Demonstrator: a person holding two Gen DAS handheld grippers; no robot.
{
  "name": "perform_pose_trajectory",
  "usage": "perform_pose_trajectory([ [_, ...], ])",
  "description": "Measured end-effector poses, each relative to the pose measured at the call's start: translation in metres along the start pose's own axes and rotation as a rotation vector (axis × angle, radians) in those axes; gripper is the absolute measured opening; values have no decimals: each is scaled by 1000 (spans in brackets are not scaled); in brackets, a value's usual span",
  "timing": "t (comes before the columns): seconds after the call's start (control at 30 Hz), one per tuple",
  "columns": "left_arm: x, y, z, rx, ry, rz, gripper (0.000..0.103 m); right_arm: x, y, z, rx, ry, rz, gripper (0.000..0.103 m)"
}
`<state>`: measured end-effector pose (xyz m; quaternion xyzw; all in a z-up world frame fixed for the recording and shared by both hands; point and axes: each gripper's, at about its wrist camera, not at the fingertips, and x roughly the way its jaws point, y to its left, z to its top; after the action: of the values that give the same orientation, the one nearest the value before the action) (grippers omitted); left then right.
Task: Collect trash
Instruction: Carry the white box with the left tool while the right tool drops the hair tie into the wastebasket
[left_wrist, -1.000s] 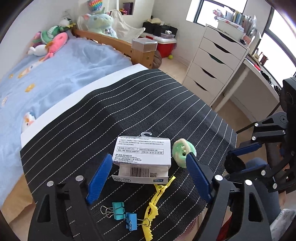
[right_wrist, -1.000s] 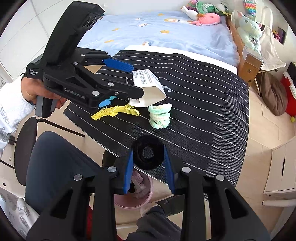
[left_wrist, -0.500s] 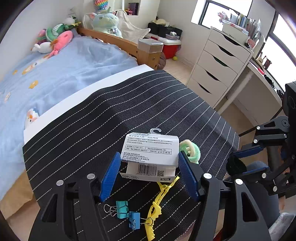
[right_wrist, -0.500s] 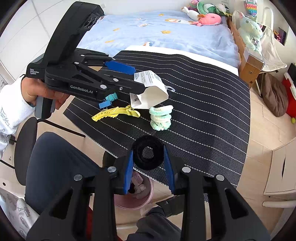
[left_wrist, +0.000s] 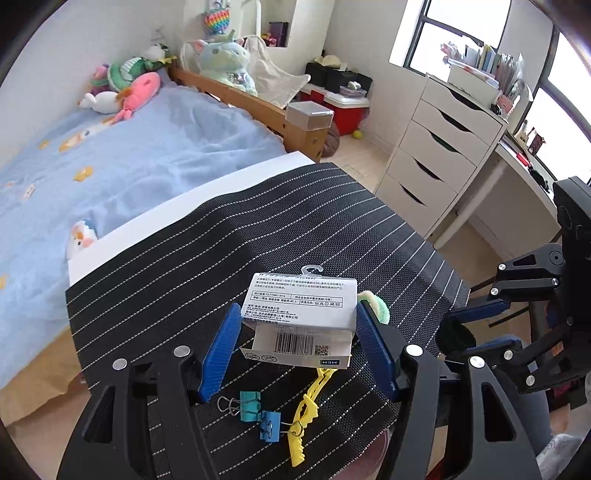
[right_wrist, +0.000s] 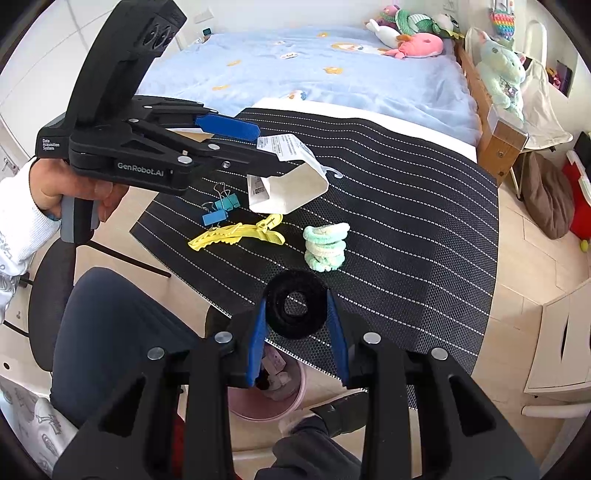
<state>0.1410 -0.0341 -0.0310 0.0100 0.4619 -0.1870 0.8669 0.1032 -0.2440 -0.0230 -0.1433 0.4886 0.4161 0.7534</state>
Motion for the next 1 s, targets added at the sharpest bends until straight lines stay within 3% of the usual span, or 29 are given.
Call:
perform_pose_trajectory([
  [0.33,-39,-13,-9,-8,-41,32,62,-19,10,0,-20,-44,4,31],
  [1.0,-110,-68,-67,-7,-130,41,62,-70,58,-33,-92,-122,37,31],
])
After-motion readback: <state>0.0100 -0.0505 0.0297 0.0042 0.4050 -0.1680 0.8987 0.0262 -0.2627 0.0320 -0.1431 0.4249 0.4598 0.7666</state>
